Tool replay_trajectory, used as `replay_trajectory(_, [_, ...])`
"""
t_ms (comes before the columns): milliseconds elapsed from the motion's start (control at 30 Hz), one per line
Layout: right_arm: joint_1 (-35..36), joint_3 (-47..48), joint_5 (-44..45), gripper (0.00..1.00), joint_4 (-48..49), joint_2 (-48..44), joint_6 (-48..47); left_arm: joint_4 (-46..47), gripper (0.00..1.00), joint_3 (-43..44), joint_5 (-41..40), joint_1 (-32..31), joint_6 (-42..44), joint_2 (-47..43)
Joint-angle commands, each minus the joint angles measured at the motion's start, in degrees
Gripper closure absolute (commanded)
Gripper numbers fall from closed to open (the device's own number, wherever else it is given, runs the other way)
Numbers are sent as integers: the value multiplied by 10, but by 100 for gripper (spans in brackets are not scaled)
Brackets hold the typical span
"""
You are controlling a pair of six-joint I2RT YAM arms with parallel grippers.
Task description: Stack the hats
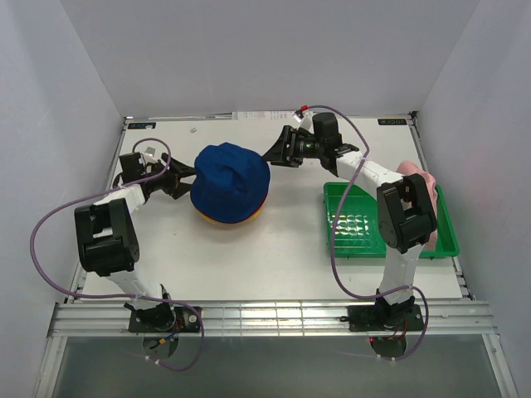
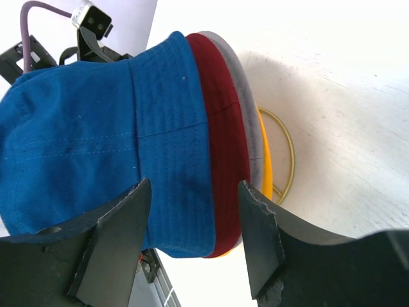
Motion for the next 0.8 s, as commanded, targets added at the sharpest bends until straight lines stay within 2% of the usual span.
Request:
replay_trajectory(0, [0, 5, -25, 38, 46, -1, 12, 1, 26, -25, -6, 5, 6, -63])
replay_trajectory(200, [1, 9, -30, 37, 46, 4, 19, 0, 21, -57, -12, 26, 1, -121])
replay_trajectory(767, [13, 19, -43, 38, 65, 36, 39, -7, 22, -187, 26, 41, -29, -277])
